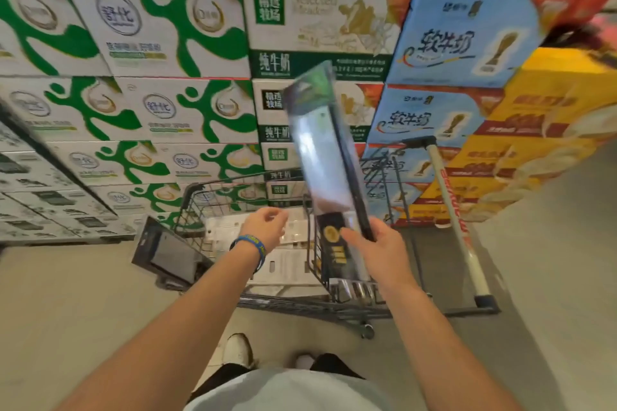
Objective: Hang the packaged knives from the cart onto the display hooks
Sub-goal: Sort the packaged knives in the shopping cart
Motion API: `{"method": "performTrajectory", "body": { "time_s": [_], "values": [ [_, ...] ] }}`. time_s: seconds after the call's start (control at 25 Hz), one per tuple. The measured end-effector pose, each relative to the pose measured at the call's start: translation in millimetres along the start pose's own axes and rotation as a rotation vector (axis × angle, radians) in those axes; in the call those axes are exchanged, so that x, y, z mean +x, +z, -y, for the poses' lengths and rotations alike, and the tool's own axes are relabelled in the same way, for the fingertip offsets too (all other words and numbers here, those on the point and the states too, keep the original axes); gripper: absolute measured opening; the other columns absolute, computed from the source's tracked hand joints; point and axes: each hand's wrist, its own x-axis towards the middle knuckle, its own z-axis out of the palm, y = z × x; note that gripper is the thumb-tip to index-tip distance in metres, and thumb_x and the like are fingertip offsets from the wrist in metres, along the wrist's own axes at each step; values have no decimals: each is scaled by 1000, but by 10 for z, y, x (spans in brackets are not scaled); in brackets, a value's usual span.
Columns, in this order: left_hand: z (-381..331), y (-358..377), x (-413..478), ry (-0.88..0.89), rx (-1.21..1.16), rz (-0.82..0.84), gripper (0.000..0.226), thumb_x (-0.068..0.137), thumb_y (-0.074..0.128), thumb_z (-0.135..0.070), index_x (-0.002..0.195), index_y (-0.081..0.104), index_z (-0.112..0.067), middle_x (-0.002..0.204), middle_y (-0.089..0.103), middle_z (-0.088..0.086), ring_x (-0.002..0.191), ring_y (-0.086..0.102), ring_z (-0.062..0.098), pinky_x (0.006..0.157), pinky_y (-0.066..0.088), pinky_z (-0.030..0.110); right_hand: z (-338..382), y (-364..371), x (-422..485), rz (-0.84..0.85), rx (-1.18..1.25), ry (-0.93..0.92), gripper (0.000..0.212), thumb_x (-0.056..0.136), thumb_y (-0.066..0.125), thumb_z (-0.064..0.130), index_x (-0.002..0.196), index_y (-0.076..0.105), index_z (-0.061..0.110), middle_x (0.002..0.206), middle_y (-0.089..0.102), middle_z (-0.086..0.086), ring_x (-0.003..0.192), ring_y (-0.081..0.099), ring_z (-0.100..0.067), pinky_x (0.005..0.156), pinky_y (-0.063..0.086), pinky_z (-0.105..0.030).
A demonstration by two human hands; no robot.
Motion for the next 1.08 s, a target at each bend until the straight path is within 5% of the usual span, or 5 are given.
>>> {"method": "performTrajectory", "body": {
  "time_s": [0.28,0.52,0.64,0.88,1.08],
  "values": [
    [325,524,67,-98,333,155,38,103,45,-31,134,55,-12,128,63,11,104,64,27,94,54,39,-265,-586,-45,-325,-331,67,26,92,70,37,78,56,20,72,62,2,68,60,-20,64,49,-39],
    [427,639,132,-69,484,229,30,104,47,-22,124,61,-5,106,74,10,78,68,12,60,56,21,-477,-376,125,-214,-486,230,38,99,64,36,128,62,12,119,70,-7,108,65,-31,83,51,-38],
    [425,614,120,-18,505,256,21,104,46,-22,114,62,-14,103,74,8,85,69,17,73,58,28,-646,-164,332,-120,-599,382,36,101,61,36,130,60,14,118,70,-10,102,65,-31,81,52,-39],
    [475,560,107,-19,326,335,11,104,47,-27,101,57,-22,76,69,-4,52,63,8,47,48,13,-1037,85,516,48,-719,538,42,110,38,33,144,45,9,128,64,-23,114,62,-40,78,44,-38],
    [948,93,239,-134,182,279,31,101,49,-40,104,67,-16,93,73,-2,60,69,11,53,52,19,-610,483,429,-376,-574,-1,33,106,42,35,104,65,12,99,67,-10,91,63,-28,78,51,-40]
  ]
}}
